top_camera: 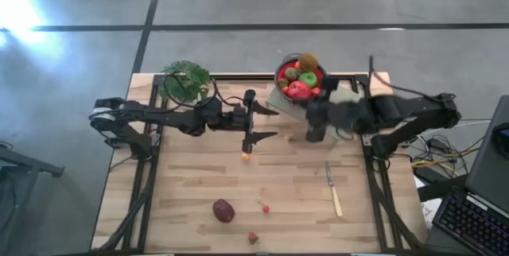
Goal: Pick & Place Fruit
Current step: Put the black cherry into the red strainer bowl, then put the yellow pear into the red strainer bowl
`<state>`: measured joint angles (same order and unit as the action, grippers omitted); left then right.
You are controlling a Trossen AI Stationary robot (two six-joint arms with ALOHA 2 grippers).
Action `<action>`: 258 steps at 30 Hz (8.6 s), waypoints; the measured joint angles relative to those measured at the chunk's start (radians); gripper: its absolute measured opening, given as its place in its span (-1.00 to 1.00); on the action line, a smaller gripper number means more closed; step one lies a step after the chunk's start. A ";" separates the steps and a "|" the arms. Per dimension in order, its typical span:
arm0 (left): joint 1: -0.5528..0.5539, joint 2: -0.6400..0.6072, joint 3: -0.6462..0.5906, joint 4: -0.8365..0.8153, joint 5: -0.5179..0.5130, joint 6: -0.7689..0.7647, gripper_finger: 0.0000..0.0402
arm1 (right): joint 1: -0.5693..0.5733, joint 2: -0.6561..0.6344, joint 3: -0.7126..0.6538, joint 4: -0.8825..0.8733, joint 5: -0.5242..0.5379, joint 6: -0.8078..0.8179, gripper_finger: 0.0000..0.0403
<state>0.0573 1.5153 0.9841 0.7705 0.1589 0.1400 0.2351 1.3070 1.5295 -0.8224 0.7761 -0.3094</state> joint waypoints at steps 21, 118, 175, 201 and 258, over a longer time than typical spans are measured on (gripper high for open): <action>-0.003 -0.007 0.003 0.023 0.001 0.039 0.44 | -0.635 0.044 -0.002 -0.055 -0.548 0.032 -0.96; -0.004 0.197 -0.141 -0.833 0.004 0.074 0.42 | -0.525 -0.113 0.019 -0.351 -0.724 0.220 -0.71; 0.112 0.053 -0.120 -0.039 0.425 -0.886 -0.23 | -0.093 -0.112 -0.246 0.086 -0.356 0.007 -0.96; 0.119 0.054 0.050 -0.098 0.132 -0.609 -0.23 | -0.085 -0.112 -0.276 0.234 -0.365 -0.016 0.16; 0.121 0.205 0.306 -0.185 0.224 -0.650 0.18 | -0.084 -0.112 -0.274 0.264 -0.358 -0.113 -0.46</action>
<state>0.1787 1.7199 1.2903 0.5854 0.3832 -0.5102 0.1509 1.1950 1.2552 -0.5583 0.4183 -0.4225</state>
